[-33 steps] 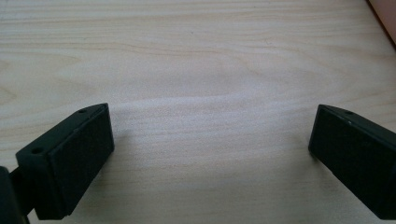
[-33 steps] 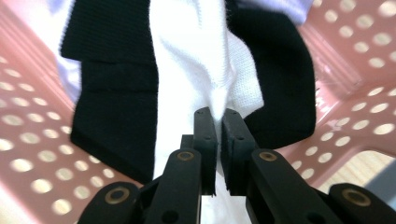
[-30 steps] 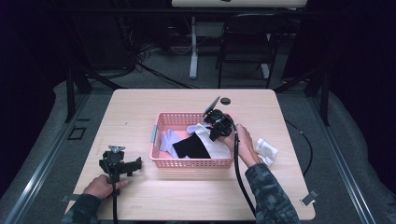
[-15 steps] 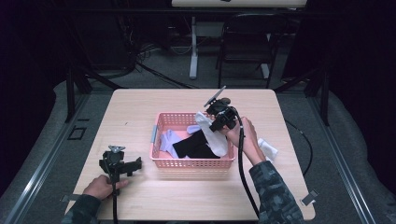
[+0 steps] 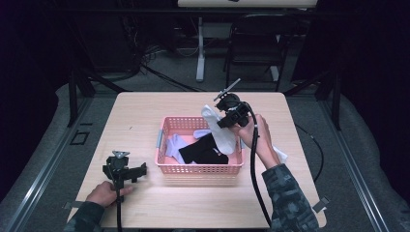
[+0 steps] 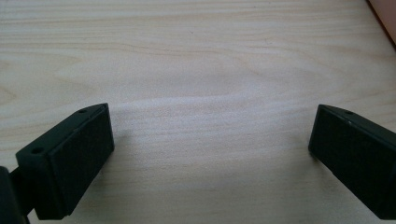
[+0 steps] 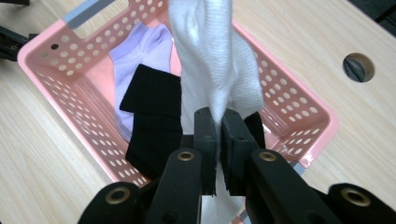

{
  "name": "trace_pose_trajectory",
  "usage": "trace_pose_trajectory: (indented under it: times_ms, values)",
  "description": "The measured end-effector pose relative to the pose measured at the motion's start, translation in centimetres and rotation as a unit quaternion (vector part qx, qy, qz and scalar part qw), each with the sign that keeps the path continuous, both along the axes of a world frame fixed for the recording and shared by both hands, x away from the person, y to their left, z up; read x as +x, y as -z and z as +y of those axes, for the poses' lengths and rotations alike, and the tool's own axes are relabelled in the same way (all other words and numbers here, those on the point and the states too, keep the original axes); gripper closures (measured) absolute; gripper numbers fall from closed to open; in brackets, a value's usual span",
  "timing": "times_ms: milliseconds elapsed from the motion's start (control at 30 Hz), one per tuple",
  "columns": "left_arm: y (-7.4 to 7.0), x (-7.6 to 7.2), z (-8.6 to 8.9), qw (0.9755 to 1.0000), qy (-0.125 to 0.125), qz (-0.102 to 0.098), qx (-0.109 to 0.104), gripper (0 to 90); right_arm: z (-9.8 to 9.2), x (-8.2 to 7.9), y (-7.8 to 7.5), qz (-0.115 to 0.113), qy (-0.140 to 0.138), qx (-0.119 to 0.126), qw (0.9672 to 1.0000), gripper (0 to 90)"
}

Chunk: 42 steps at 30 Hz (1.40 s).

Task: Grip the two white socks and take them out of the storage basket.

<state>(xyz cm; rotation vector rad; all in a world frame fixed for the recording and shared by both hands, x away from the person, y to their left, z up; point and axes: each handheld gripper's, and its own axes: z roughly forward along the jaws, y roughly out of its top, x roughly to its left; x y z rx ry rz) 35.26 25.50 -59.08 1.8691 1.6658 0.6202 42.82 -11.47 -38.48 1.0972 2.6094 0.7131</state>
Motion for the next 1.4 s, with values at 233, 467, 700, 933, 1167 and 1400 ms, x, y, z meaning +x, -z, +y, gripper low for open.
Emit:
trace_pose_trajectory:
  times_ms: [233, 467, 700, 933, 1167, 1400]
  values:
    - [0.0, 0.0, 0.0, 1.0000, 0.000, 0.000, 0.000, 0.0, -0.7, -0.6, -1.7, -0.019, 0.005, 0.009, 0.9998, 85.8]
    - [0.0, 0.0, 0.0, 1.0000, 0.000, 0.000, 0.000, 0.0, -2.1, -1.1, -3.0, -0.032, 0.017, 0.013, 0.9992, 85.8]
    - [0.0, 0.0, 0.0, 1.0000, 0.000, 0.000, 0.000, 0.0, -3.9, -1.6, -3.9, -0.043, 0.036, 0.014, 0.9983, 85.8]
    - [0.0, 0.0, 0.0, 1.0000, 0.000, 0.000, 0.000, 0.0, -6.1, -1.9, -4.4, -0.048, 0.060, 0.021, 0.9968, 85.8]
    - [0.0, 0.0, 0.0, 1.0000, 0.000, 0.000, 0.000, 0.0, -8.6, -2.3, -4.4, -0.054, 0.085, 0.025, 0.9946, 85.9]
    - [0.0, 0.0, 0.0, 1.0000, 0.000, 0.000, 0.000, 0.0, -11.3, -2.6, -3.4, -0.050, 0.115, 0.030, 0.9916, 85.8]
